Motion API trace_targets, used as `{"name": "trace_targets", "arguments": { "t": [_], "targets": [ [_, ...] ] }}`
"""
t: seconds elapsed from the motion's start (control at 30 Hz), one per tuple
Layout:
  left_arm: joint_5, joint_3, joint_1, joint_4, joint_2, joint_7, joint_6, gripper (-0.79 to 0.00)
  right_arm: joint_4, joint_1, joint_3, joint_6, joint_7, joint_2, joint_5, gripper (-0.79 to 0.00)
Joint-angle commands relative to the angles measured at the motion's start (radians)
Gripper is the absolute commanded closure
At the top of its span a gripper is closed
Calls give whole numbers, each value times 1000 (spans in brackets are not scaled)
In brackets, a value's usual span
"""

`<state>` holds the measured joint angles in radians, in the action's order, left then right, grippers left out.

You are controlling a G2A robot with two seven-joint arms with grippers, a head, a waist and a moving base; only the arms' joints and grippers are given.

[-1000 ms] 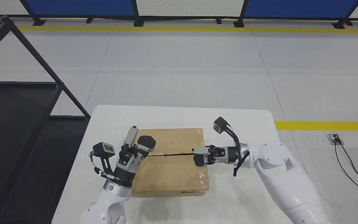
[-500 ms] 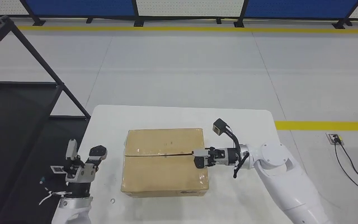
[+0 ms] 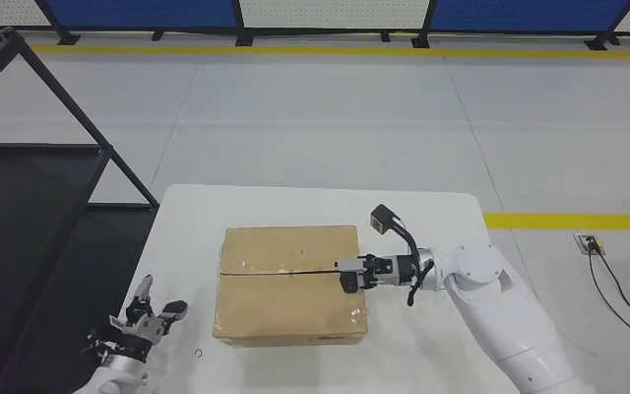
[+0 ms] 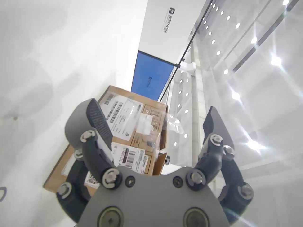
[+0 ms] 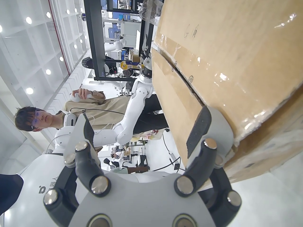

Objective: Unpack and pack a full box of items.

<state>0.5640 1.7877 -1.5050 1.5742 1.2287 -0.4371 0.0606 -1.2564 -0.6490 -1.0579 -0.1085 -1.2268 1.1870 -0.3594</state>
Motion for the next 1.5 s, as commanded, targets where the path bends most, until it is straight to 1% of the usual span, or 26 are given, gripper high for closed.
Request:
{"name": "trace_targets", "arguments": {
  "t": [0.0, 0.07, 0.2, 0.37, 0.4, 0.43, 0.53, 0.63, 0.8, 0.93, 1.03, 1.1, 1.17, 1.3, 1.4, 1.43, 1.47],
  "targets": [
    [-41, 4, -8, 10, -5, -65, 18, -785, 2, 1, 1, -3, 1, 0, 0, -785],
    [-5, 3, -7, 17, -6, -100, 9, -785, 4, 0, 0, -5, 1, -1, -1, -785],
    [115, 1, -7, 18, -9, -216, -84, -785, 6, -5, -6, -12, 1, -3, -5, -785],
    [115, 1, -7, 18, -9, -216, -84, -785, 5, -10, -10, -18, -1, -6, -9, -785],
    [115, 1, -7, 19, -8, -210, -83, -785, 6, -9, -9, -18, -2, -6, -11, -785],
    [127, -4, -2, 20, -6, -177, -81, -785, 7, -9, -9, -19, -2, -6, -11, -785],
    [157, -36, 17, 36, -1, -141, -84, -785, 10, -6, -7, -20, -4, -6, -15, -785],
    [164, -66, 30, 45, 2, -123, -98, -785, 12, -4, -6, -21, -6, -6, -15, -785],
    [159, -101, 60, 37, 5, -78, -114, -785, 8, -6, -11, -18, -6, -9, -14, -785],
    [174, -119, 80, 30, 9, -27, -107, -785, 2, -10, -15, -18, -3, -12, -13, -785],
    [211, -120, 91, 29, 14, 11, -84, -785, -1, -10, -16, -16, -4, -13, -13, -785],
    [245, -110, 94, 35, 17, 43, -51, -785, -1, -8, -15, -15, -5, -13, -13, -785],
    [293, -97, 87, 46, 21, 65, -4, -785, 1, -6, -14, -14, -6, -13, -15, -785],
    [386, -64, 59, 68, 33, 124, 143, -785, 4, -3, -10, -15, -6, -13, -16, -785],
    [370, -70, 36, 71, 39, 143, 216, -785, 7, 0, -8, -14, -6, -13, -17, -785],
    [349, -78, 29, 72, 40, 142, 230, -785, 8, 1, -7, -14, -6, -13, -17, -785],
    [327, -90, 23, 69, 40, 131, 222, -785, 9, 2, -6, -14, -5, -13, -18, -785]
  ]
}}
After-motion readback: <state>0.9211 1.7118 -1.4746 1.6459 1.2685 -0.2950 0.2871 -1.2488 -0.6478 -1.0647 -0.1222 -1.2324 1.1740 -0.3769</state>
